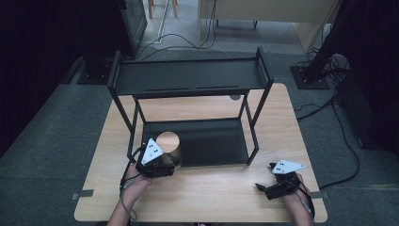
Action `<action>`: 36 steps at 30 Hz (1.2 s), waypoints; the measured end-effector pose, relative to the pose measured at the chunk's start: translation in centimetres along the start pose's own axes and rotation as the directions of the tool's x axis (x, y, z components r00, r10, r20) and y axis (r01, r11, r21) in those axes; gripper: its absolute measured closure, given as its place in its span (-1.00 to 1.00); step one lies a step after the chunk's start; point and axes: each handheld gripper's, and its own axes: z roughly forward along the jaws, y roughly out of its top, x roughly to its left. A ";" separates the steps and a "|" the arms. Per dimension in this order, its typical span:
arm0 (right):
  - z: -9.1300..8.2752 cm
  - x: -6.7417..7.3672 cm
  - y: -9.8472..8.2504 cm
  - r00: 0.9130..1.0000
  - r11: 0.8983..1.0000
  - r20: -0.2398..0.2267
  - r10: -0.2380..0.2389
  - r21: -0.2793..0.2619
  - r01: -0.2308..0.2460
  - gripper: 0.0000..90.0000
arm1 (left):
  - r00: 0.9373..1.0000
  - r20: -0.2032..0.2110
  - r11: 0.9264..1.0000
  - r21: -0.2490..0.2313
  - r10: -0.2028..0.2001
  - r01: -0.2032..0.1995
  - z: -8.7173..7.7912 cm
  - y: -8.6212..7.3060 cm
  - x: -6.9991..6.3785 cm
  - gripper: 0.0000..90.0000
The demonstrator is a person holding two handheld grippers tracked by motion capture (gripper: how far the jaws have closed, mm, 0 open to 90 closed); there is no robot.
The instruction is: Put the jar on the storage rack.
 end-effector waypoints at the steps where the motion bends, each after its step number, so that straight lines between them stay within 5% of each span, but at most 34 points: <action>1: 0.0 0.0 0.0 1.000 1.000 0.000 0.000 0.000 0.000 -1.00 | 1.000 0.000 1.000 0.000 -0.003 0.003 0.1 0.0 0.1 -0.43; 23: 0.0 0.0 0.0 1.000 1.000 -0.002 -0.002 0.000 0.002 -1.00 | 0.999 -0.053 1.000 0.020 -0.007 0.008 1.8 0.1 0.7 -0.43; 36: 0.0 0.0 0.0 1.000 1.000 -0.003 -0.003 0.000 0.003 -1.00 | 0.998 -0.041 0.999 0.000 -0.046 0.046 1.9 -0.2 1.0 -0.44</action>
